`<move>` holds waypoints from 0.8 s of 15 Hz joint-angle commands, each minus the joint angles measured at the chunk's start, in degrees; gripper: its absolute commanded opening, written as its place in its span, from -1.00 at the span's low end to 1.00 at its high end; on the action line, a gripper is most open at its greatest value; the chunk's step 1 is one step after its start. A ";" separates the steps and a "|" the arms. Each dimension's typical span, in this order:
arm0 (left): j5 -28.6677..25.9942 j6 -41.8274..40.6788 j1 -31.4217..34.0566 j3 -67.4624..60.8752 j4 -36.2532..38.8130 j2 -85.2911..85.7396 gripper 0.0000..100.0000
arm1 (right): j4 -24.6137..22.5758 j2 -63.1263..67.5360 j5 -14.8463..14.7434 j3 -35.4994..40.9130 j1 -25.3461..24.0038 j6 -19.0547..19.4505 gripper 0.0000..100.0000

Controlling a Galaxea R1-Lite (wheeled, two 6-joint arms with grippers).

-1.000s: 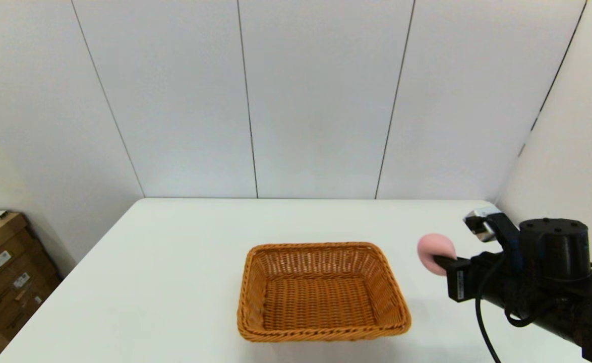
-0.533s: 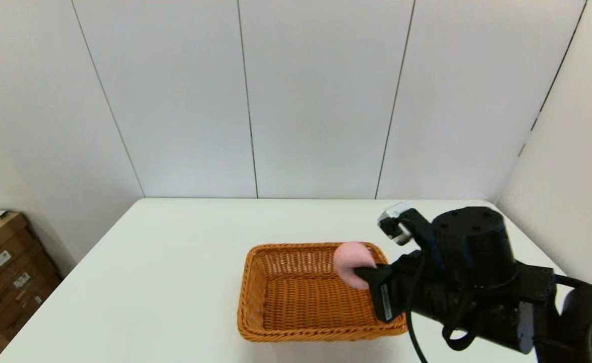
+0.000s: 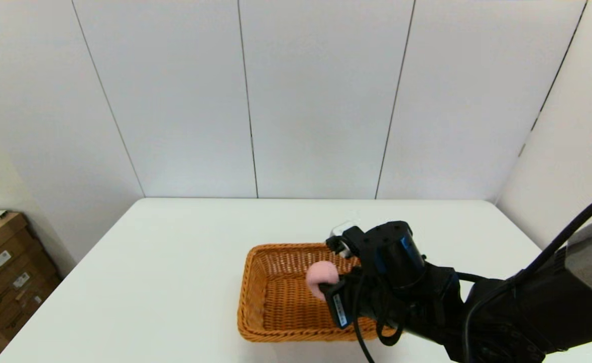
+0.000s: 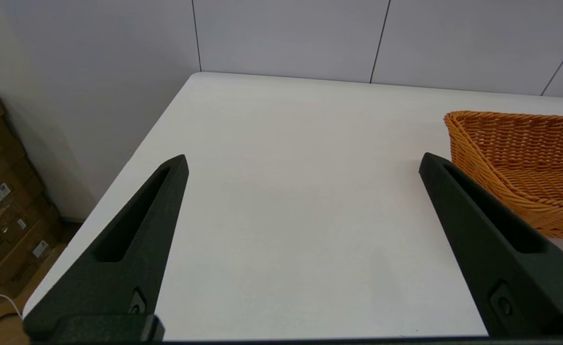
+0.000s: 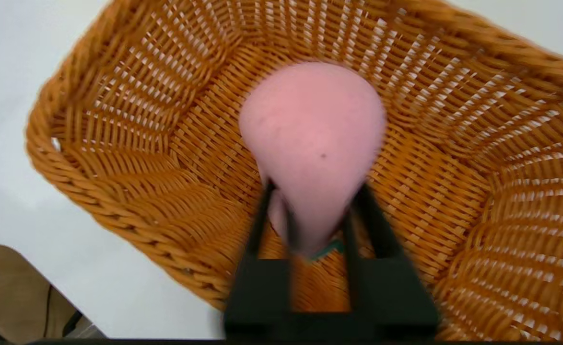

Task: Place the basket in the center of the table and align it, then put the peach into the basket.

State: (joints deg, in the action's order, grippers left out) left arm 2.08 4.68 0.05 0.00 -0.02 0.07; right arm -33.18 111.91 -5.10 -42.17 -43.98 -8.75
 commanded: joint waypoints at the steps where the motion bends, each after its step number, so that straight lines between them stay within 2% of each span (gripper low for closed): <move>1: 0.02 0.06 0.04 0.00 0.02 0.01 1.00 | -0.48 -2.93 0.17 0.07 0.57 -1.44 1.00; 3: 0.02 0.06 0.04 0.00 0.02 0.01 1.00 | -0.13 -11.19 -0.09 0.59 2.41 -4.69 1.00; 6: 0.02 0.06 0.04 0.00 0.02 0.01 1.00 | 0.05 -28.06 -0.18 3.23 7.51 -2.50 1.00; 7: 0.02 0.06 0.04 0.00 0.02 0.01 1.00 | 0.49 -33.86 -0.09 4.99 8.12 -0.48 1.00; 9: 0.02 0.06 0.04 0.00 0.02 0.01 1.00 | 4.97 -44.41 -0.35 8.42 8.74 5.59 1.00; 10: 0.02 0.06 0.04 0.00 0.02 0.01 1.00 | 7.87 -49.51 -0.88 10.18 11.55 9.46 1.00; 12: 0.02 0.06 0.04 0.00 0.02 0.01 1.00 | 10.59 -58.91 0.09 15.01 20.96 15.43 1.00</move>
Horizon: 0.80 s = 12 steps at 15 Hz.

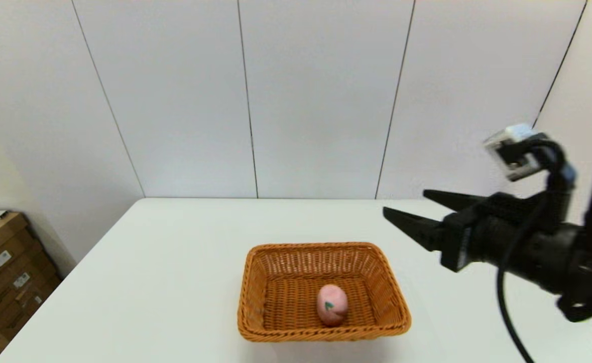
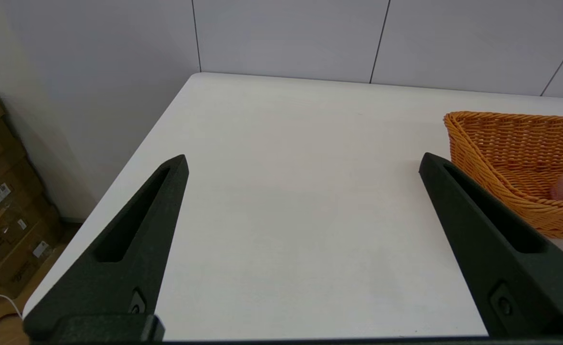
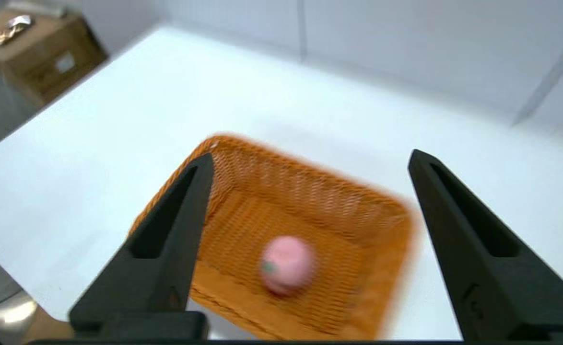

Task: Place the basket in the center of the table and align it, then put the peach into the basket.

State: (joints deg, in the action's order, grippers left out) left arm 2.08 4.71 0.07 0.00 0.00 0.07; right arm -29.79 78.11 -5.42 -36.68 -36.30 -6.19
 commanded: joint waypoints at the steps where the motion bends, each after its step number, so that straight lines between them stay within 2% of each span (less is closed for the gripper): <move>1: 0.02 0.04 0.01 0.00 0.00 0.01 1.00 | 7.82 -30.64 0.15 12.51 18.64 15.33 1.00; 3: 0.02 0.04 0.01 0.00 0.00 0.01 1.00 | 10.37 -41.37 0.33 17.08 28.83 17.18 1.00; 5: 0.02 0.04 0.01 0.00 0.00 0.01 1.00 | 18.28 -52.53 0.42 18.58 34.72 16.83 1.00; 6: 0.02 0.04 0.01 0.00 0.00 0.01 1.00 | 24.43 -58.77 1.56 18.75 35.60 16.92 1.00; 7: 0.02 0.04 0.01 0.00 0.00 0.01 1.00 | 28.04 -62.55 3.14 18.84 35.69 16.65 1.00; 8: 0.02 0.04 0.01 0.00 0.00 0.01 1.00 | 29.71 -64.83 4.02 19.72 35.69 16.30 1.00; 10: 0.02 0.13 -0.07 0.00 0.00 0.01 1.00 | 30.15 -69.84 4.11 24.38 35.69 14.89 1.00; 12: 0.02 0.04 -0.07 0.00 0.00 0.01 1.00 | 29.35 -78.54 4.11 32.81 35.78 14.98 1.00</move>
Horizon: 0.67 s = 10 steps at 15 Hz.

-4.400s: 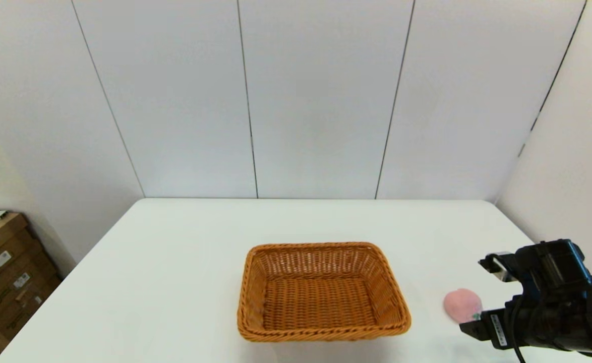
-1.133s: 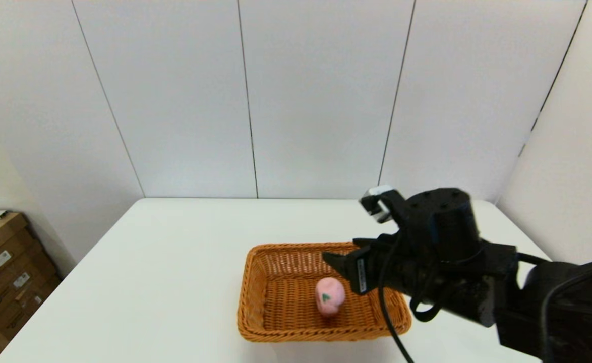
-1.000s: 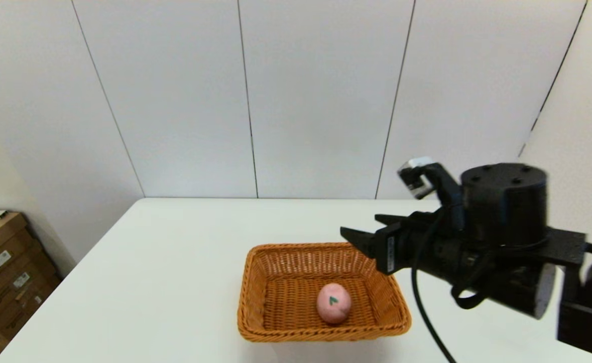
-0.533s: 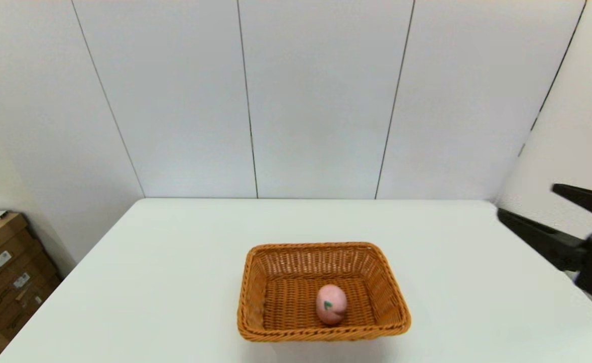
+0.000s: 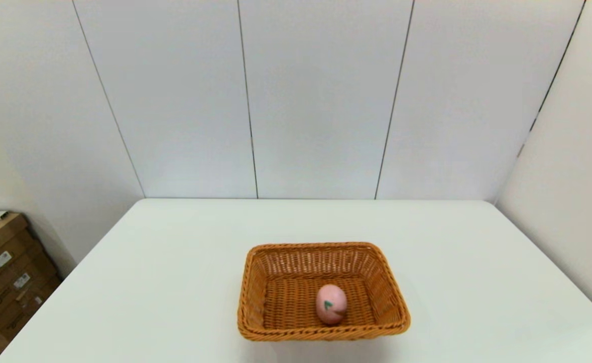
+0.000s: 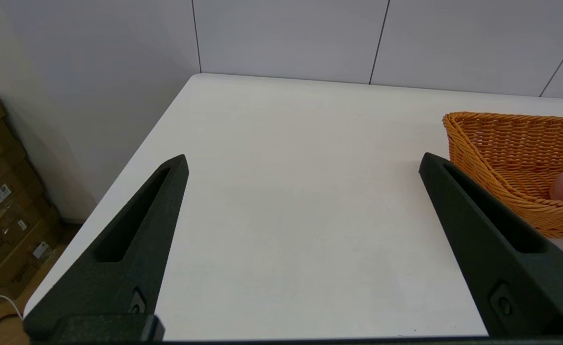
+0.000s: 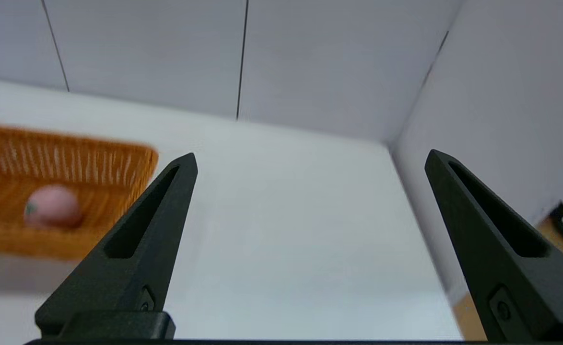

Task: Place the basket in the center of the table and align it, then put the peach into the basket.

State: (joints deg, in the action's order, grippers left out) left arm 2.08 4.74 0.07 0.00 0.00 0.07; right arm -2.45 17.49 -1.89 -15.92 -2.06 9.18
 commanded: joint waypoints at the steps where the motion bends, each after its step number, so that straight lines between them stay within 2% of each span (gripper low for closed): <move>1: 0.02 0.00 0.01 0.00 0.00 0.01 1.00 | 1.04 -17.41 0.57 15.22 1.62 -1.01 1.00; 2: 0.02 0.00 0.01 0.00 0.00 0.01 1.00 | -1.77 -17.49 0.66 15.75 1.62 -3.47 1.00; 3: 0.02 0.00 0.01 0.00 0.00 0.01 1.00 | -1.86 -17.49 0.75 15.92 1.62 -5.05 1.00; 5: 0.02 0.00 0.01 0.00 0.00 0.01 1.00 | 2.19 -17.49 0.75 15.83 1.62 -6.81 1.00; 6: 0.02 0.00 0.01 0.00 0.00 0.01 1.00 | 2.27 -17.49 0.75 15.83 1.71 -7.77 1.00; 10: 0.02 0.00 -0.07 0.00 0.00 0.01 1.00 | 2.45 -17.49 0.75 15.83 1.62 -7.77 1.00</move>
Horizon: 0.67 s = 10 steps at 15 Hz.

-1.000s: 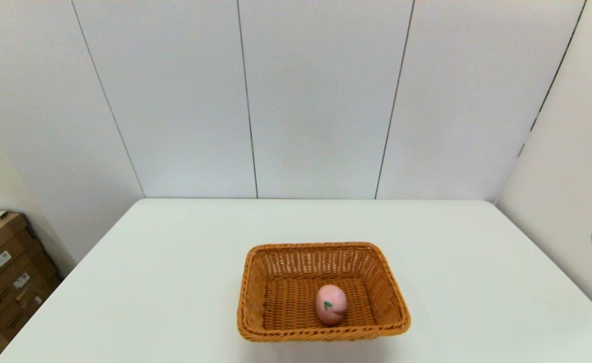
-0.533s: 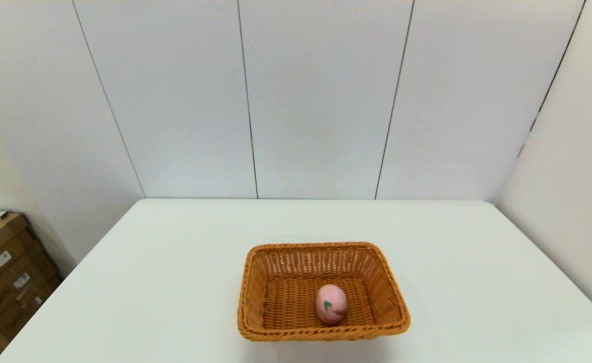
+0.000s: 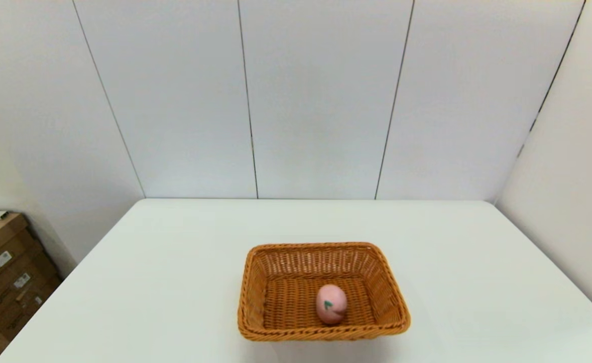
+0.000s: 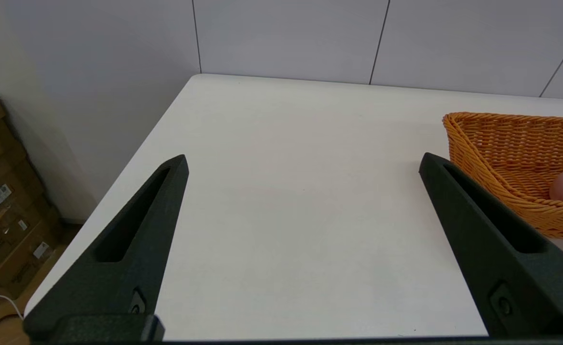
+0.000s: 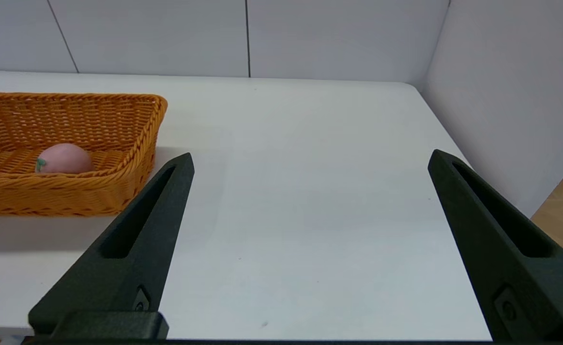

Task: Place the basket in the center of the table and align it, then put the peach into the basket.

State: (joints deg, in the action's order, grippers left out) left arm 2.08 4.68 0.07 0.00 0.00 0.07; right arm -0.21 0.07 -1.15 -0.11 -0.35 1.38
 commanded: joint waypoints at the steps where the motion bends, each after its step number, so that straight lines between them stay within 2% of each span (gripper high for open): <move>1: 0.02 0.06 0.01 0.00 0.00 0.01 1.00 | 0.12 -0.07 0.00 0.02 -0.09 -0.15 1.00; 5: 0.02 0.06 0.01 0.00 0.00 0.01 1.00 | 0.03 -0.07 0.00 0.02 0.00 -0.32 1.00; 10: 0.02 0.06 0.01 0.00 0.00 0.01 1.00 | -0.06 -0.07 0.00 0.02 0.00 -2.52 1.00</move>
